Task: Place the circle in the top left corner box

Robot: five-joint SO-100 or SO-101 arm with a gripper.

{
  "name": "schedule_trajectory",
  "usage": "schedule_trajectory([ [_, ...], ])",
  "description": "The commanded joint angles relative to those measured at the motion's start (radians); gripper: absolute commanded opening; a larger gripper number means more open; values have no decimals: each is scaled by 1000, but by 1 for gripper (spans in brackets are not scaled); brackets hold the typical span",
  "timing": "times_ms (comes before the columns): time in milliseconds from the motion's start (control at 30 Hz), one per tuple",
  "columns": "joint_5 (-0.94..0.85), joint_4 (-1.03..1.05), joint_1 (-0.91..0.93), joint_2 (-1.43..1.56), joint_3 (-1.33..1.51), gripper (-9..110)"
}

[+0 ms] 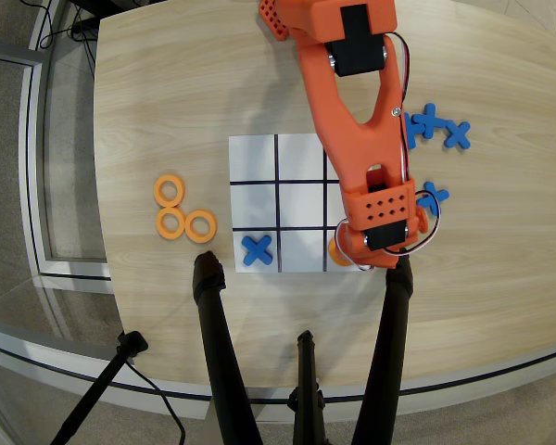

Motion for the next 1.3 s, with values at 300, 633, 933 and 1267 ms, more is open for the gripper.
schedule_trajectory([
  [300, 3, 17, 9, 28, -23, 6],
  [633, 26, 35, 3, 97, 11, 9],
  [933, 48, 245, 18, 485, 126, 9],
  [1267, -158, 405, 117, 1717, 988, 9],
])
